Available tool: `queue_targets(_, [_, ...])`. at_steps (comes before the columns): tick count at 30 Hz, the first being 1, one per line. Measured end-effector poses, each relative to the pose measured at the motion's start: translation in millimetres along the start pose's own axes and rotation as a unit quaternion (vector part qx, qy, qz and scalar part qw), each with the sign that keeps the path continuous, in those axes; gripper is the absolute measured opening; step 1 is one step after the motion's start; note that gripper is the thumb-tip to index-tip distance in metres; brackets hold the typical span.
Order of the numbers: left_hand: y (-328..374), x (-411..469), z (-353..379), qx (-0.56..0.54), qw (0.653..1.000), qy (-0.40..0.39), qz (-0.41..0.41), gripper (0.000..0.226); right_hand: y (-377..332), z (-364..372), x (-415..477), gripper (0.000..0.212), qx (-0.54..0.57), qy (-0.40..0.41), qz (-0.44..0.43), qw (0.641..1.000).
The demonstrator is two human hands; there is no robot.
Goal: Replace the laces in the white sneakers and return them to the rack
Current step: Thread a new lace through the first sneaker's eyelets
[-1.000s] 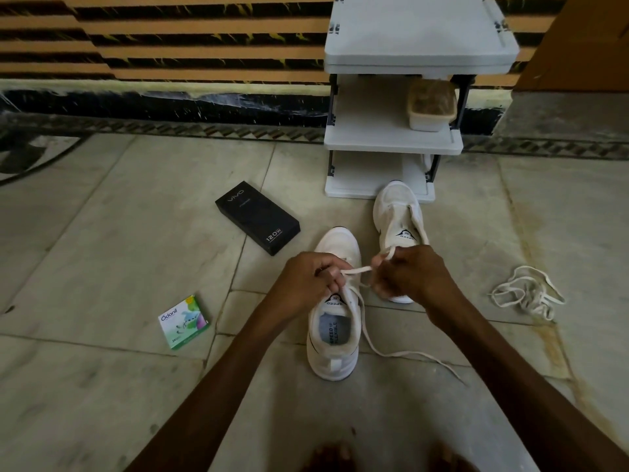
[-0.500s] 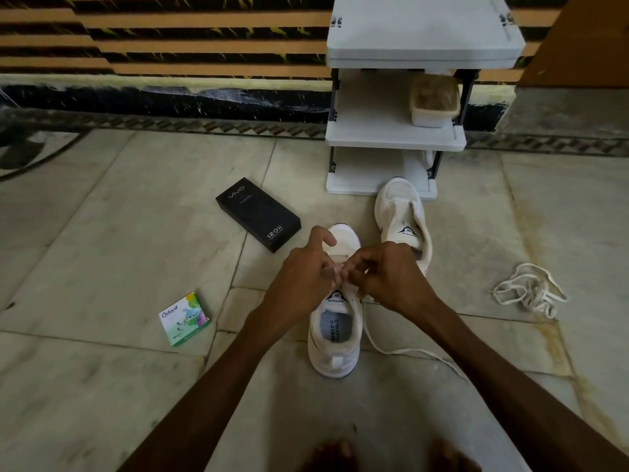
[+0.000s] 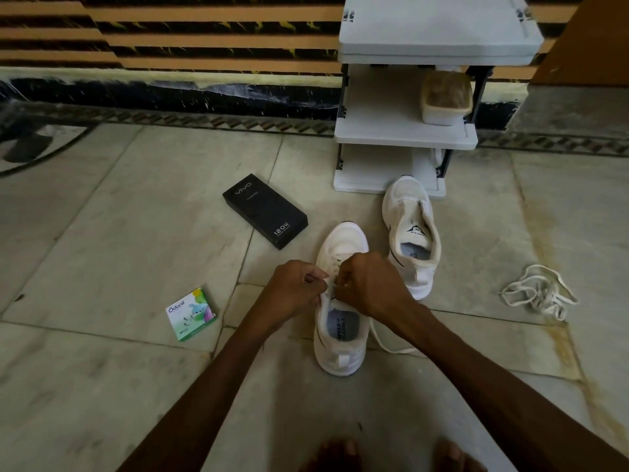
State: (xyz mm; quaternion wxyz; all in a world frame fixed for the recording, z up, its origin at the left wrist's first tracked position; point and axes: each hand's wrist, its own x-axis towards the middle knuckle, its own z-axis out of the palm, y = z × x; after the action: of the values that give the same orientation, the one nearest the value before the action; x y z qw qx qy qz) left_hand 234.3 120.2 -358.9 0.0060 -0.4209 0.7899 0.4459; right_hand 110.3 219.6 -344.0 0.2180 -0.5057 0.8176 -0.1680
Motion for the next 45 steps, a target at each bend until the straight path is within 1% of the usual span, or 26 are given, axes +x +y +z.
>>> queue_targets(2, [-2,1,-1,-0.019,1.000,-0.014,-0.010,0.020,0,0,1,0.029,-0.005,-0.004,0.001,1.000])
queue_targets(7, [-2,3,0,-0.013,1.000,-0.027,0.001,0.021,-2,-1,4,0.028,-0.010,-0.008,0.013,1.000])
queue_targets(11, [0,1,1,0.019,1.000,-0.009,0.022,0.023,-4,-2,5,0.026,-0.034,-0.016,0.024,0.999])
queue_targets(16, [7,-2,3,0.052,0.997,0.010,0.055,0.024,-4,-2,7,0.024,-0.067,-0.028,-0.001,0.997])
queue_targets(19, [7,-2,2,0.057,0.996,0.018,0.060,0.023,-2,-2,9,0.023,-0.061,-0.034,-0.010,0.998])
queue_targets(23, [5,-1,0,0.042,0.997,-0.013,0.060,0.022,5,7,6,0.021,-0.058,-0.026,-0.002,0.998])
queue_targets(26, [1,3,-1,-0.004,0.998,-0.038,0.050,0.018,3,14,4,0.021,-0.062,-0.029,0.010,0.998])
queue_targets(29, [-2,9,-1,-0.030,0.997,-0.050,0.044,0.013,-6,17,0,0.023,-0.101,0.010,0.026,0.994])
queue_targets(32, [-5,13,1,0.001,0.998,-0.016,0.066,0.012,-12,19,-5,0.023,-0.124,0.054,0.031,0.990])
queue_targets(34, [-7,13,3,0.007,0.997,0.003,0.076,0.009,-12,21,-9,0.024,-0.116,0.088,0.029,0.989])
queue_targets(36, [-7,11,4,0.006,0.997,0.013,0.081,0.005,-8,23,-12,0.030,-0.091,0.119,0.023,0.988])
queue_targets(37, [-7,11,4,0.017,0.996,0.015,0.089,0.005,-5,26,-14,0.033,-0.076,0.132,0.018,0.988])
queue_targets(38, [-5,11,4,0.057,0.993,0.017,0.105,0.009,-2,28,-17,0.034,-0.059,0.140,0.014,0.988])
queue_targets(39, [-3,12,6,0.141,0.982,0.025,0.126,0.014,1,30,-20,0.033,-0.039,0.144,0.008,0.989])
queue_targets(41, [0,10,7,0.330,0.927,0.065,0.168,0.020,7,35,-26,0.031,0.008,0.157,-0.001,0.988])
queue_targets(42, [-1,10,2,0.389,0.898,0.094,0.183,0.021,9,37,-29,0.030,0.036,0.166,0.002,0.985])
queue_targets(43, [-4,13,-6,0.418,0.882,0.124,0.179,0.021,11,39,-30,0.029,0.065,0.176,0.008,0.982])
queue_targets(44, [-6,18,-19,0.420,0.879,0.160,0.157,0.019,12,39,-31,0.029,0.086,0.183,0.018,0.979])
queue_targets(45, [-9,24,-35,0.390,0.889,0.202,0.131,0.016,13,40,-31,0.030,0.101,0.186,0.029,0.977])
